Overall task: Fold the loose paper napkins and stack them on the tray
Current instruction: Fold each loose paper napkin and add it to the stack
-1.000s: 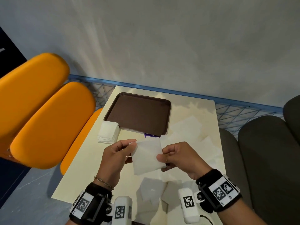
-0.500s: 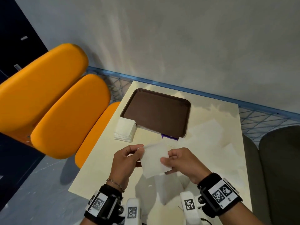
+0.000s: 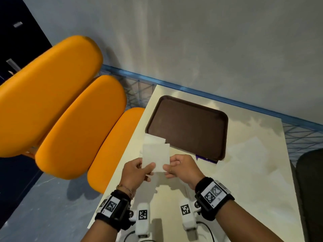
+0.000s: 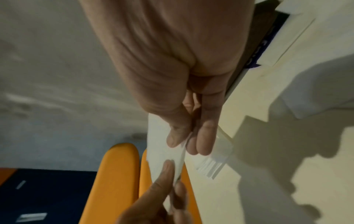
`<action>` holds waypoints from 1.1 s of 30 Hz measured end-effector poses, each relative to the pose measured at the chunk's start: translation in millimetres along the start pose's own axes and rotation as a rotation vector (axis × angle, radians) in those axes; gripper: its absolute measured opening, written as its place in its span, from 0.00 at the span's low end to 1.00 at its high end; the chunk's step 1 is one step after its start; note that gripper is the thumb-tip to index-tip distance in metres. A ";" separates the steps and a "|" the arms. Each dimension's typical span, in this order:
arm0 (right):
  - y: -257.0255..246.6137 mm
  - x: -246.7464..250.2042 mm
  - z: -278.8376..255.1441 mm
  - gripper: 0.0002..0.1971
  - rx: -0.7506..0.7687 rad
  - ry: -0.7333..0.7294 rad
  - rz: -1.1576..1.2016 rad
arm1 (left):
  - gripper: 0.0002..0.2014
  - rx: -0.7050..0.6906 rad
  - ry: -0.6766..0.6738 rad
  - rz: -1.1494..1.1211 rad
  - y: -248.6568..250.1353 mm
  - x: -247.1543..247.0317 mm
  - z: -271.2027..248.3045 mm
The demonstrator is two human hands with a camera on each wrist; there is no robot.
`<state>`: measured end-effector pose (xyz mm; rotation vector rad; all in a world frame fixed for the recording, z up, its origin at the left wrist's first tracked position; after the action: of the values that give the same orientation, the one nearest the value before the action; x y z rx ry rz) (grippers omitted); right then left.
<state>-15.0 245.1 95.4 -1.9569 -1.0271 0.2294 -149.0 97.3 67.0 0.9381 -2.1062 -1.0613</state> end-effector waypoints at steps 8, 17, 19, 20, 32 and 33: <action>-24.6 -26.5 86.4 0.29 0.151 0.171 -0.451 | 0.07 -0.060 0.068 0.316 5.8 1.0 101.3; -24.5 -26.5 130.8 0.27 0.228 0.199 -0.744 | 0.30 0.016 0.131 0.365 -6.2 -6.4 117.3; -29.7 -28.8 133.8 0.28 0.285 0.196 -0.798 | 0.37 0.086 0.238 0.355 -13.3 -2.4 105.5; -32.3 -31.0 136.3 0.29 0.317 0.181 -0.810 | 0.34 0.138 0.283 0.323 -19.5 -0.7 98.3; -45.0 -58.8 152.6 0.24 0.387 -0.074 -0.970 | 0.09 0.838 -0.065 -0.665 -38.6 -21.9 83.0; -45.1 -58.3 152.7 0.25 0.385 -0.082 -0.966 | 0.09 0.839 -0.070 -0.682 -34.5 -23.4 84.4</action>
<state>-156.5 309.3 27.6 -0.9630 -1.7084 -0.0406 -188.0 136.7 -9.1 2.1469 -2.3687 -0.4327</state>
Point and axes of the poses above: each hand's wrist, its own z-axis towards the middle knuckle, its own x-axis out of the back of the hand, y = z × x, the point moved 3 cm from there along z, towards the middle knuckle, and after that the axes turned 8 degrees about y, right-handed, at the moved point
